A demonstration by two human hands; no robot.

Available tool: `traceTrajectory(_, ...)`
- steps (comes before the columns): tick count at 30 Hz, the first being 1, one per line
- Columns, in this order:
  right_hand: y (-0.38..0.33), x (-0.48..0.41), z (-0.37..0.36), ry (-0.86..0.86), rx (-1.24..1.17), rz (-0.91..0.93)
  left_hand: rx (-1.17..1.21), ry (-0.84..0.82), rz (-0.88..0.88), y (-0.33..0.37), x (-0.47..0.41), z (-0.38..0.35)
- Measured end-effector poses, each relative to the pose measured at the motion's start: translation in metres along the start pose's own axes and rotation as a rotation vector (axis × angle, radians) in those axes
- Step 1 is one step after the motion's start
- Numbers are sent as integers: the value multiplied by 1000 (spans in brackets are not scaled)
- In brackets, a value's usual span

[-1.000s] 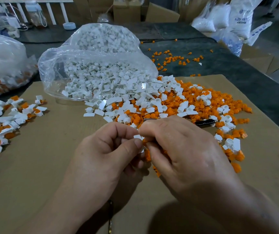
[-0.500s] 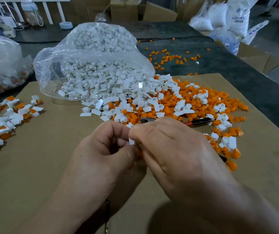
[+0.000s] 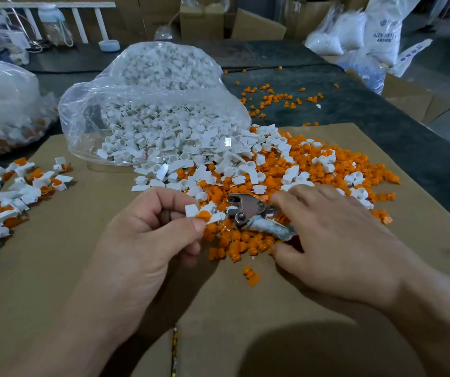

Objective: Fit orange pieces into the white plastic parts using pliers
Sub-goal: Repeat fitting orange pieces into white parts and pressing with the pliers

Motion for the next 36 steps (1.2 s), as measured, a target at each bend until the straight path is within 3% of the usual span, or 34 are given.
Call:
traceTrajectory(10, 3, -6, -7, -52, 71, 65, 26, -25, 53, -5, 0, 0)
traceTrajectory(19, 2, -9, 2, 70, 18, 63, -18, -17, 40, -7, -1, 4)
traceTrajectory(25, -4, -3, 25, 210, -173, 69, 55, 21, -28, -2, -1, 5)
traceTrajectory(30, -17, 0, 17, 110, -139, 149, 45, 24, -127, 9, 2, 3)
traceTrajectory(36, -19, 1, 17, 104, -196, 136, -32, 64, -222, 12, 2, 7)
Point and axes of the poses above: each hand's wrist, its own x-axis away from the middle knuckle, its own z-axis out of the back of the hand, y = z × x, the point moved 7 cm from there along -x, towards the middle knuckle, and after that the axes turned 1 degree about -y, right-handed, at the moved point
